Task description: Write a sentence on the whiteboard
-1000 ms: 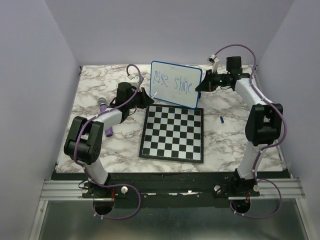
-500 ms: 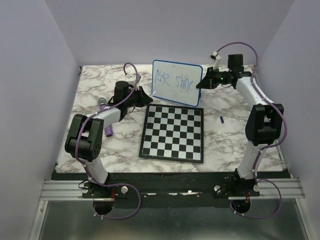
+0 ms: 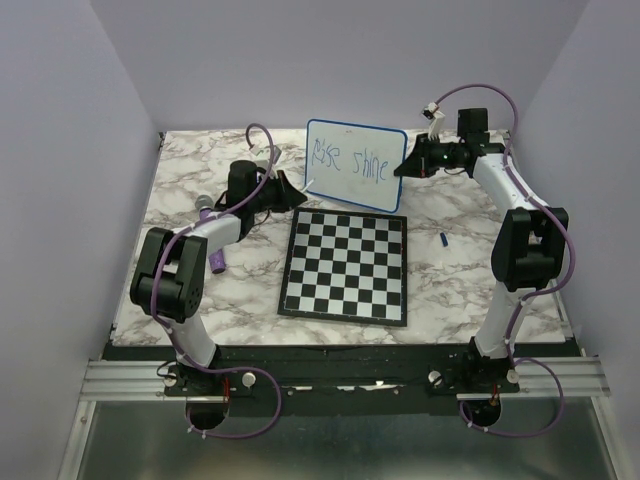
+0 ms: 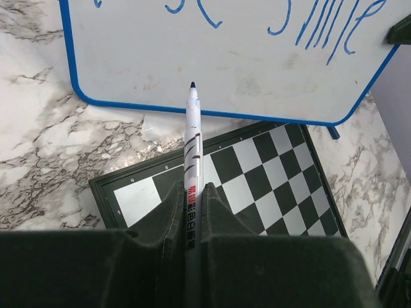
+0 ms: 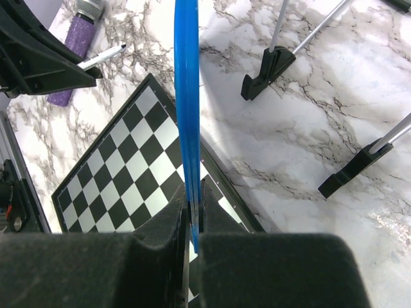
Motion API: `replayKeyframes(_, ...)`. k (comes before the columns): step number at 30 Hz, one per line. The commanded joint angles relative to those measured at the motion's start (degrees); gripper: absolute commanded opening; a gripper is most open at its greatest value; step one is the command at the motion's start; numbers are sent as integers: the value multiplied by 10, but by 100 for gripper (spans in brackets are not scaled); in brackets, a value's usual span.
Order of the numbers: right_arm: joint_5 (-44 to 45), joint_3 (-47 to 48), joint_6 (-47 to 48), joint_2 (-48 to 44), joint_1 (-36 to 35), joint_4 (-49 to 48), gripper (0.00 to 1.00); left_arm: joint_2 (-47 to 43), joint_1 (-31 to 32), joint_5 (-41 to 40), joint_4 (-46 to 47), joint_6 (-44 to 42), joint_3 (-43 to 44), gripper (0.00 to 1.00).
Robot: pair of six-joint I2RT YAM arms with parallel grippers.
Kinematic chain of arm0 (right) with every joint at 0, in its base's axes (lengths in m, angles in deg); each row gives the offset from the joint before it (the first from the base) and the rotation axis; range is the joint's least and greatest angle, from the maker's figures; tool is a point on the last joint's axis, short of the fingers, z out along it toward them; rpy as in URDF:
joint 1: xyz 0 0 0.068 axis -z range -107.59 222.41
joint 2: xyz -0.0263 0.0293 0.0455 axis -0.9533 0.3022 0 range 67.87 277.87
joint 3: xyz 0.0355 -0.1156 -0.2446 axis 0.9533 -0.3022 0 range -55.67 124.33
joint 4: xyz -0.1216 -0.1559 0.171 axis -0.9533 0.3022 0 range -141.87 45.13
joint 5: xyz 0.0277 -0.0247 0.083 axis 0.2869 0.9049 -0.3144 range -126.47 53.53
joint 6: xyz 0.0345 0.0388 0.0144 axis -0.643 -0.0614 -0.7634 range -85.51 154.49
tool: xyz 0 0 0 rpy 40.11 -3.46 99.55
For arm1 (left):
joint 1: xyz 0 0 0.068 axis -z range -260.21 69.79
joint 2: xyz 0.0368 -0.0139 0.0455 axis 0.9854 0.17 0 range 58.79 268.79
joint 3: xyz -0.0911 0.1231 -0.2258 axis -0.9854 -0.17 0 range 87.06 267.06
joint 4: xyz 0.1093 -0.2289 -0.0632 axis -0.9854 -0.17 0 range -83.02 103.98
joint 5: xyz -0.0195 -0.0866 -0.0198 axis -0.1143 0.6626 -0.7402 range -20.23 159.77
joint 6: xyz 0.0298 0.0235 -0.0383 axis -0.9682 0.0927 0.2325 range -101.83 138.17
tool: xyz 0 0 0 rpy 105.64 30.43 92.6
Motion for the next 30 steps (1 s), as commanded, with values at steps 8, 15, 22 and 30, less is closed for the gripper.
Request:
replayKeyframes(8, -14, -3, 7, 3, 6, -31, 0, 27, -7, 13, 19, 20, 23, 0)
replayKeyframes(15, -16, -5, 8, 3, 6, -31, 0, 33, -7, 12, 26, 32, 27, 0)
replayKeyframes(22, -16, -5, 9, 5, 6, -31, 0, 40, -7, 7, 29, 37, 27, 0)
replayKeyframes(30, -16, -6, 10, 7, 6, -31, 0, 64, -7, -13, 0, 37, 52, 0)
